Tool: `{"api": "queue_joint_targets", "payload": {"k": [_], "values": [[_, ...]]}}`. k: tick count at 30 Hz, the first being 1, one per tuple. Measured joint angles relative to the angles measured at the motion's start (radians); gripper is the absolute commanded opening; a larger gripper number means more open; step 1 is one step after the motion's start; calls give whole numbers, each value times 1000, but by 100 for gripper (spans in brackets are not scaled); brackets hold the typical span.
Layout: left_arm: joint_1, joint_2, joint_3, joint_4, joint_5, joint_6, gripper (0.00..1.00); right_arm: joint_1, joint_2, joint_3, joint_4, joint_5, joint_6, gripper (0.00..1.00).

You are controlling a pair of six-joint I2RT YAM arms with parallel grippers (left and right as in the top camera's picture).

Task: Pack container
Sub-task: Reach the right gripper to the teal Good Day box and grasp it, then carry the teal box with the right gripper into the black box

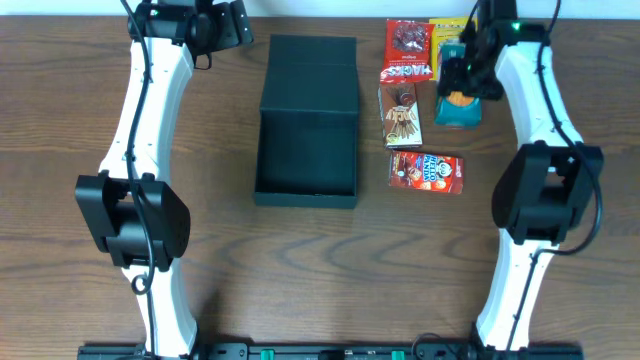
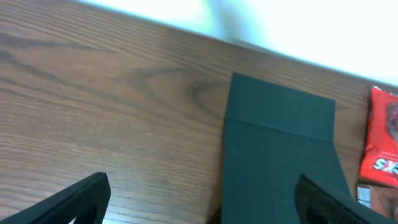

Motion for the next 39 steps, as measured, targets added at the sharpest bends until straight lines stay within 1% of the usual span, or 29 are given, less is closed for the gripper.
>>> {"api": "queue_joint_targets", "payload": {"k": [2,6,8,10,13,16,19,20,24,26,32,36,39], "values": [[2,0,0,-2,-12,3,95,19,0,57,-59,5,1,70],[14,0,0,-4,-23,11,95,88,0,106,-104,-12,6,70],[28,0,0,-13,-23,14,96,146,0,109,-112,-36,17,70],[42,0,0,-37,-24,14,95,207,0,109,-118,-53,32,72],[66,0,0,-74,-29,22,95,305,0,109,-121,-72,57,73],[87,0,0,-109,-30,37,95,390,0,109,-142,-83,102,75],[103,0,0,-133,-30,44,95,462,0,109,-145,-89,167,75],[109,0,0,-141,-30,45,95,478,0,109,-144,-90,186,73],[118,0,0,-171,-30,45,95,523,0,109,-150,-94,249,64],[119,0,0,-188,-30,48,95,539,0,109,-168,-94,281,62],[119,0,0,-225,-30,48,95,568,19,109,-229,-94,341,60],[119,0,0,-247,-30,49,95,580,31,98,-223,-81,383,57],[119,0,0,-254,-30,49,95,584,31,65,-218,-75,415,57]]}}
